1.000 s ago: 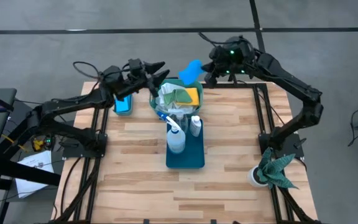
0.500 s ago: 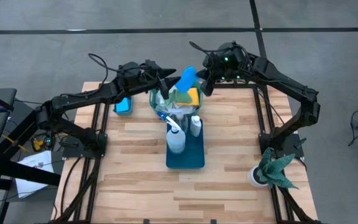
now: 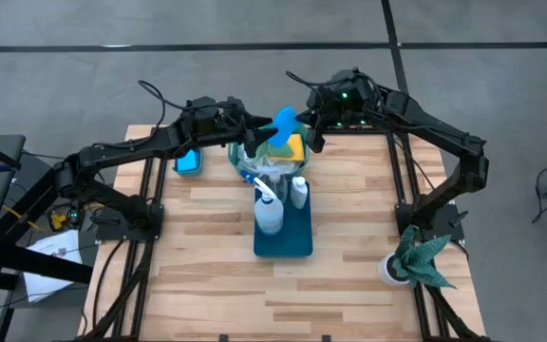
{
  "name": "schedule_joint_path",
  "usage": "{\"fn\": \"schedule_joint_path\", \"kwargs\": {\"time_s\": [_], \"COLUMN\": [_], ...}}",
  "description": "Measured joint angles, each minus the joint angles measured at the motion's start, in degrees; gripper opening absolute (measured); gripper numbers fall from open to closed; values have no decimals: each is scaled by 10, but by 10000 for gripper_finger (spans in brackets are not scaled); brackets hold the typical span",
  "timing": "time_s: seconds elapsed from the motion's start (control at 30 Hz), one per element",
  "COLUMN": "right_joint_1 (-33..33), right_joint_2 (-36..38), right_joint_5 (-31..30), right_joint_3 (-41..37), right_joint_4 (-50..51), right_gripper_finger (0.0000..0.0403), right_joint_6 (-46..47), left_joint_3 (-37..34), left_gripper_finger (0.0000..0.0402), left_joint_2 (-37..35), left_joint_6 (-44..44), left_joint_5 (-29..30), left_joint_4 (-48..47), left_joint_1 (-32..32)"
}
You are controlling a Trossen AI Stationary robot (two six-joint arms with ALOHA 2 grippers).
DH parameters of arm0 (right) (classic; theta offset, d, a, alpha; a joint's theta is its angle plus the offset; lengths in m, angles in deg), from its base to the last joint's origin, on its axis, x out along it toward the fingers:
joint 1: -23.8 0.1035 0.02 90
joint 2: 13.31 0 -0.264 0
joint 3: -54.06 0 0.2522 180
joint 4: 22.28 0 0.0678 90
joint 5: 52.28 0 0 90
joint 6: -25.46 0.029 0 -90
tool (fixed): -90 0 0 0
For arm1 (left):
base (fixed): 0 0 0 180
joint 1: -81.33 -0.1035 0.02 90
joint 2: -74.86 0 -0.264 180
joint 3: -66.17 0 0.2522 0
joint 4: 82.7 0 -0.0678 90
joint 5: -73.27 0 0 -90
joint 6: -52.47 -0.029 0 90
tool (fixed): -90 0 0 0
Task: Pick & Place Kitchen Items
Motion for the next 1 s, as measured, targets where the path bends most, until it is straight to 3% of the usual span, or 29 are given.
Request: {"fn": "schedule_joint_path", "kwargs": {"time_s": [0.43,0.8,1.0], "right_joint_1": [4,26,26], "right_joint_2": [0,0,0], "right_joint_5": [3,4,4], "right_joint_3": [0,0,0], "right_joint_4": [1,1,4], "right_gripper_finger": [0,0,0], "right_joint_6": [-21,-46,-44], "left_joint_3": [0,0,0], "left_gripper_finger": [222,140,72], "left_joint_2": [0,0,0], "left_joint_6": [38,45,44], "left_joint_5": [-19,-46,-45], "left_joint_4": [-2,-27,-27], "left_joint_1": [2,2,2]}}
